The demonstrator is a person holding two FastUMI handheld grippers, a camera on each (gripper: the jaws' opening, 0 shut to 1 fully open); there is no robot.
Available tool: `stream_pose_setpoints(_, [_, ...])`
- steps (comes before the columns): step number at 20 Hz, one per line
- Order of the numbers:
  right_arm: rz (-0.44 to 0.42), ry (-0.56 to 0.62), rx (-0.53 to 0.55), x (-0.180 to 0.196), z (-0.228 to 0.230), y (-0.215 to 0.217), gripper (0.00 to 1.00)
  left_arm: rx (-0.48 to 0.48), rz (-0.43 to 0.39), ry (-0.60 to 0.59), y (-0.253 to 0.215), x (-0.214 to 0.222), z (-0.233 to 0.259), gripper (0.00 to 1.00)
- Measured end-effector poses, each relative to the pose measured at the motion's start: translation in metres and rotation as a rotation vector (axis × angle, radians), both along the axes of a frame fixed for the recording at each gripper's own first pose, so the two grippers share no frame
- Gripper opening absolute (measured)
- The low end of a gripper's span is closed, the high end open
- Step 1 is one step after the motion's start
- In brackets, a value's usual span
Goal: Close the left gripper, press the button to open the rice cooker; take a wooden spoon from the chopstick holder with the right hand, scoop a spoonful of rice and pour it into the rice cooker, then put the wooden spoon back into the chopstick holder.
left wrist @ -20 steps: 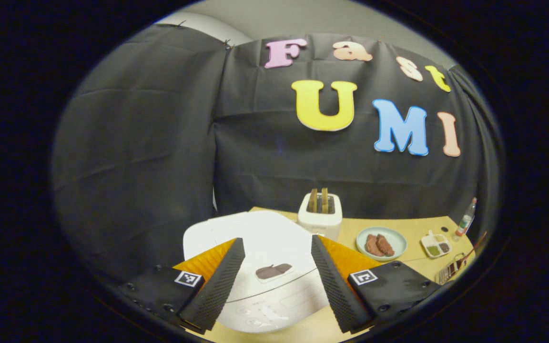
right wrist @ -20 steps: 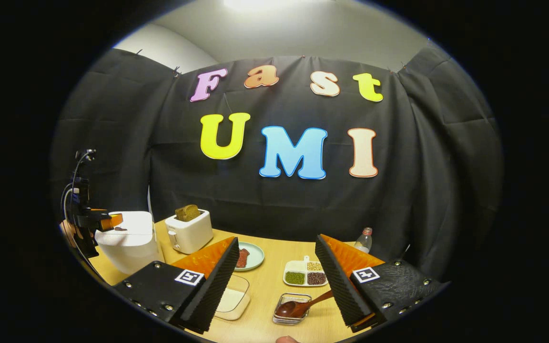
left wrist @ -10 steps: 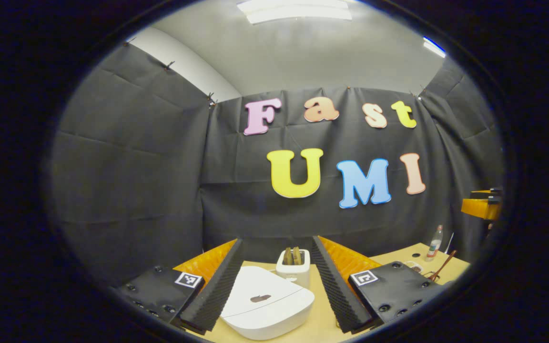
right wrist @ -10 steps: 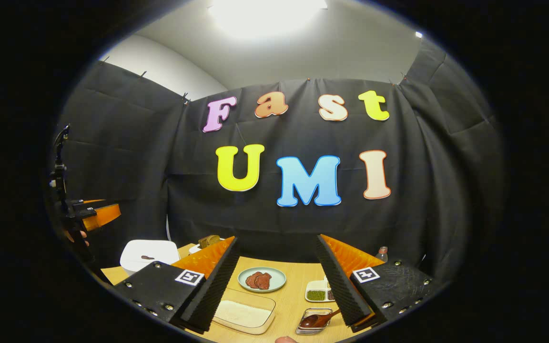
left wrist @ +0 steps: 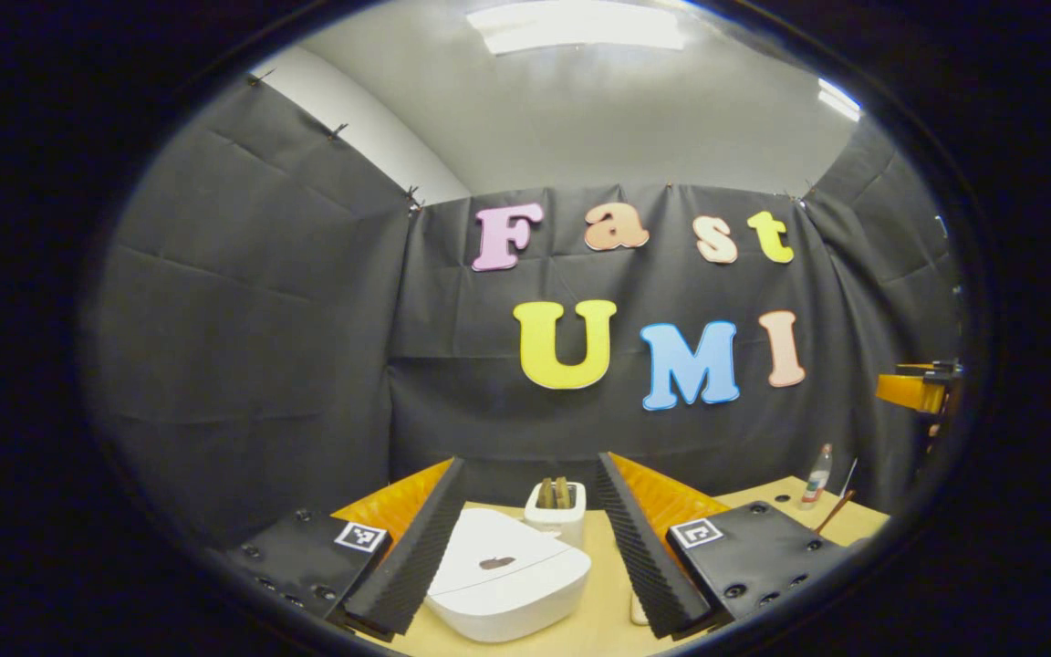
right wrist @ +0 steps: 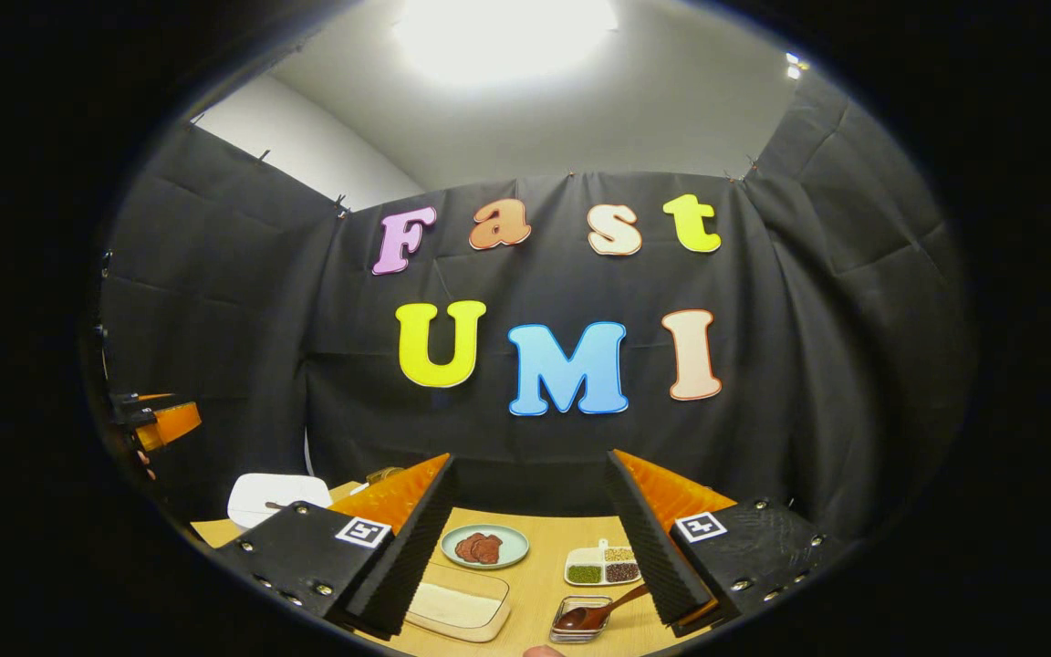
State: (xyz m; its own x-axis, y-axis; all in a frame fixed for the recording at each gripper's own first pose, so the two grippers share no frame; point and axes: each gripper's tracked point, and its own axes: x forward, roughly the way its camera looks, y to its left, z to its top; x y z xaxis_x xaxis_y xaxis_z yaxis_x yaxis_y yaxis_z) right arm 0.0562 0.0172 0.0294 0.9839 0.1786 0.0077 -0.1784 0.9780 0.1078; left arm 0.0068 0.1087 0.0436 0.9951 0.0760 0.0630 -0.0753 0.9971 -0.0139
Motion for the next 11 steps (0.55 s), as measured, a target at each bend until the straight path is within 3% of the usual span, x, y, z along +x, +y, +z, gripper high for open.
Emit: stream_pose_setpoints(11, [0.026, 0.002, 0.016, 0.001, 0.006, 0.012, 0.98, -0.003, 0.056, 0.037, 0.017, 0.001, -0.001, 0.96])
